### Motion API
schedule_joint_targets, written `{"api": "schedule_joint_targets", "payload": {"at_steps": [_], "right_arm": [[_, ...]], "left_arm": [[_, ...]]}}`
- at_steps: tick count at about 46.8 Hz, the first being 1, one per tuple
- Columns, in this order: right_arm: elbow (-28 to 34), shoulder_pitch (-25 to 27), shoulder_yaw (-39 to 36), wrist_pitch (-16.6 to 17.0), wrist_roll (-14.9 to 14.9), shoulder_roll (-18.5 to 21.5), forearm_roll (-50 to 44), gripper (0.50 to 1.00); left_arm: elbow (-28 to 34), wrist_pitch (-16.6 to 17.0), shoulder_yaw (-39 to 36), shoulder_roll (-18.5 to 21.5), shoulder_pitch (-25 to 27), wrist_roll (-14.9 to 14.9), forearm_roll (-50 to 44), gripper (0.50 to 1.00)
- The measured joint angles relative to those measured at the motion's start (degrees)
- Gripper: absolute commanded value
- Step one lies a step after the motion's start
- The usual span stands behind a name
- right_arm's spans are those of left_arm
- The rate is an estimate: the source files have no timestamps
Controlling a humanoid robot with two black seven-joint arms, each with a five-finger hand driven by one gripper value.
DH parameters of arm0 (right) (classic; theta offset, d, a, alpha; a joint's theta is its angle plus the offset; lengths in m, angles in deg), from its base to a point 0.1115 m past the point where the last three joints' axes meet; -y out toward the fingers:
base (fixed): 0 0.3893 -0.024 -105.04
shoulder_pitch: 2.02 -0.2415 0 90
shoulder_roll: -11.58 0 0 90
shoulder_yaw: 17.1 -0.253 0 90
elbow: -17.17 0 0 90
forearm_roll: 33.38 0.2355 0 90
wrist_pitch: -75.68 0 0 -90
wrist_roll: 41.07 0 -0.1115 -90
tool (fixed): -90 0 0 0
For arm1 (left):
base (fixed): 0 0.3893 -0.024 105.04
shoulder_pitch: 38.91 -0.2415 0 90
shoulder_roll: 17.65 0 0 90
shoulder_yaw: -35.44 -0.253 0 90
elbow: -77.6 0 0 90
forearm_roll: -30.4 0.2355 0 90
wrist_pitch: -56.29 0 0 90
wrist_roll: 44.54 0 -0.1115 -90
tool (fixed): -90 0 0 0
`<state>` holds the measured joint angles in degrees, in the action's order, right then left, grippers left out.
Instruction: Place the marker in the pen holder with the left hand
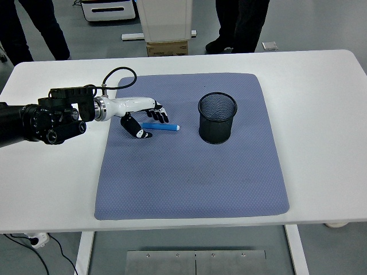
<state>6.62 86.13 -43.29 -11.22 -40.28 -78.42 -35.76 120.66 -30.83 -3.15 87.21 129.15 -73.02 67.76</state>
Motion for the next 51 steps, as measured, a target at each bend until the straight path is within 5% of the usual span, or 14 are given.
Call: {"api": "schedule_joint_targets", "payload": {"at_steps": [13, 51], "right_arm": [[0.00, 0.00, 0.00, 0.00, 0.00, 0.00, 0.00, 1.000], [0.00, 0.00, 0.00, -0.03, 0.00, 0.00, 0.00, 1.000]], "left_arm": [[-0.45, 3.80, -0.27, -0.35, -0.18, 0.00, 3.12, 0.651], [-0.44, 7.52, -0.35, -1.30, -1.24, 0.01, 3.24, 0.604]]}}
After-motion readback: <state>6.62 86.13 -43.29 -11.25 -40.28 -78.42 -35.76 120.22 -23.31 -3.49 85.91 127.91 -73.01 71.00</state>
